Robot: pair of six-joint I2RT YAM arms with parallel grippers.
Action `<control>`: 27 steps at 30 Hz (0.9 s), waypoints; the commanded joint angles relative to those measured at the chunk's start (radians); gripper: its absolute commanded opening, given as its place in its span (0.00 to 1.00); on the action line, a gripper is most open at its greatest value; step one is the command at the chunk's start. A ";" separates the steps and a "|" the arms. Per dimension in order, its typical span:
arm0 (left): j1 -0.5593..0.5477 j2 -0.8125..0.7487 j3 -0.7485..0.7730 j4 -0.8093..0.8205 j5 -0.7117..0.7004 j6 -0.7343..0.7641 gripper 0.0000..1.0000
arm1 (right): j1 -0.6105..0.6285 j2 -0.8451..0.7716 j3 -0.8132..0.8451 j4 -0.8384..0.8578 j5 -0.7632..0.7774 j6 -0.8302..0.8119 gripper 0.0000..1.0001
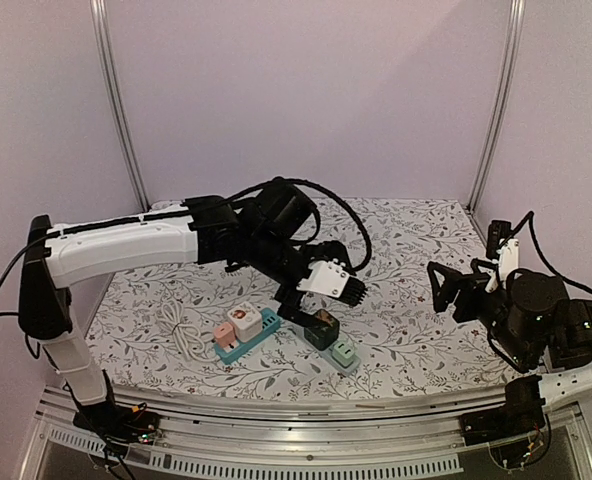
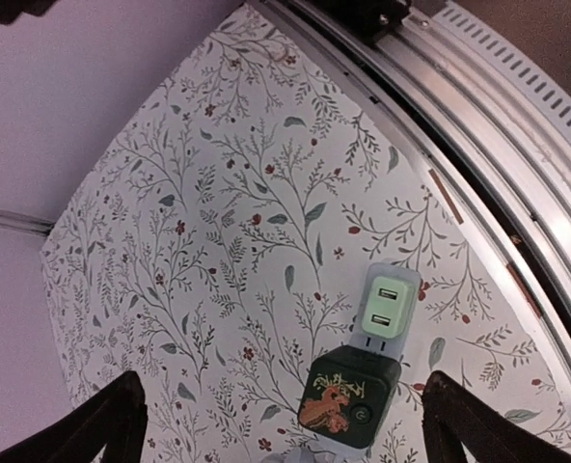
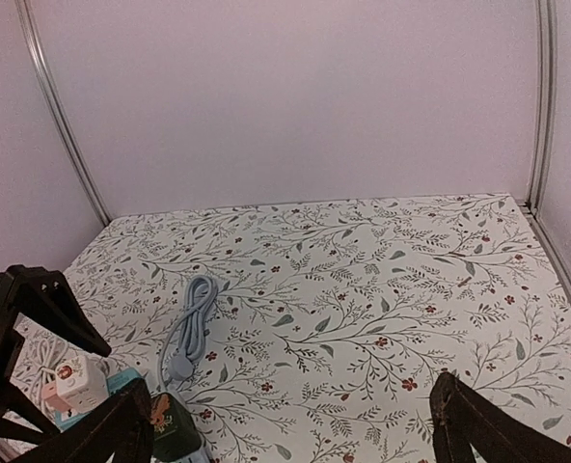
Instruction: Insert the plug
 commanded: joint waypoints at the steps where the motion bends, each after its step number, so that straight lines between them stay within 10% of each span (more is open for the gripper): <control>1: 0.019 -0.129 -0.171 0.400 -0.146 -0.235 0.99 | 0.004 0.036 -0.018 0.119 0.079 -0.045 0.99; 12: 0.134 -0.356 -0.588 1.043 -0.779 -0.481 0.99 | -0.333 0.271 0.217 0.127 -0.315 -0.276 0.99; 18: 0.358 -0.489 -0.732 0.977 -0.815 -0.733 0.99 | -0.620 0.412 0.300 0.086 -0.605 -0.288 0.99; 27: 0.601 -0.549 -1.043 1.197 -0.786 -0.855 0.99 | -0.918 0.483 0.258 0.120 -0.618 -0.305 0.99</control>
